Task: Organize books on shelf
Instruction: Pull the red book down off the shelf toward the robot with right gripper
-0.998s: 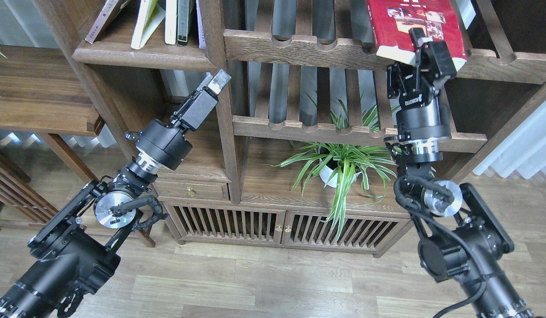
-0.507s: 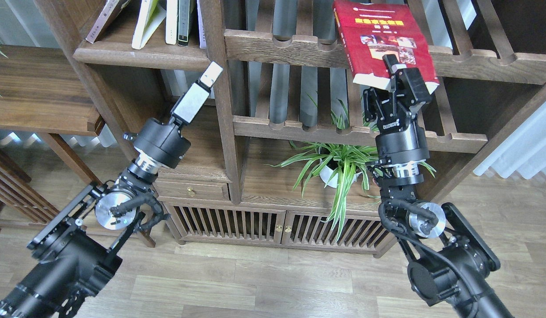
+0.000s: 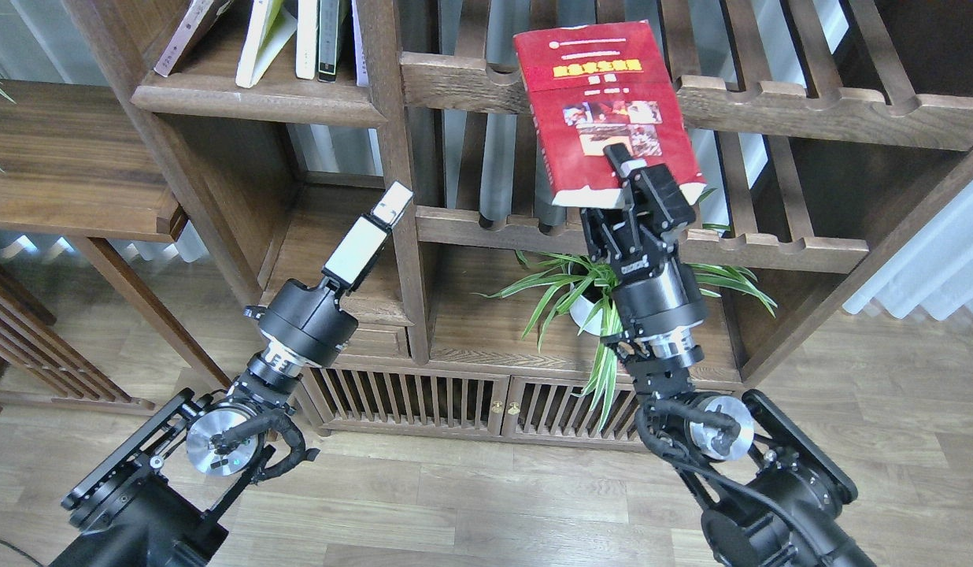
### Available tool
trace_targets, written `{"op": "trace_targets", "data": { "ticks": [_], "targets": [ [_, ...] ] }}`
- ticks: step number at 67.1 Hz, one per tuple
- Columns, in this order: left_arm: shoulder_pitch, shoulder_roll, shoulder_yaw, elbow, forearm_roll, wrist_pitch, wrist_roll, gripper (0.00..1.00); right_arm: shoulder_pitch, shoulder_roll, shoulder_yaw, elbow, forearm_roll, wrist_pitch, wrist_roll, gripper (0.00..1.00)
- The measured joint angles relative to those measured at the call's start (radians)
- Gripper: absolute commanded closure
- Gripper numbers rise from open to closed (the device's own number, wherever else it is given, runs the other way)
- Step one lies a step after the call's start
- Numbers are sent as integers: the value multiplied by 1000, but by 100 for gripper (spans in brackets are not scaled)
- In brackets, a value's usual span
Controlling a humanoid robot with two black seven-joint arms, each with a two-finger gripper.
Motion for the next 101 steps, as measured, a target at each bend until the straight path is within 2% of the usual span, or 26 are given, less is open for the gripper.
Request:
{"op": "trace_targets", "data": {
  "ticks": [27, 39, 101],
  "targets": [
    [1, 6, 0, -4, -103, 0, 2, 22, -12, 10, -95, 5, -6, -1, -1, 96],
    [40, 14, 0, -16, -149, 0, 5, 22, -32, 23, -130, 11, -12, -1, -3, 96],
    [118, 167, 36, -43, -277, 0, 5, 26, -109, 45, -167, -22, -53, -1, -19, 95]
  ]
}}
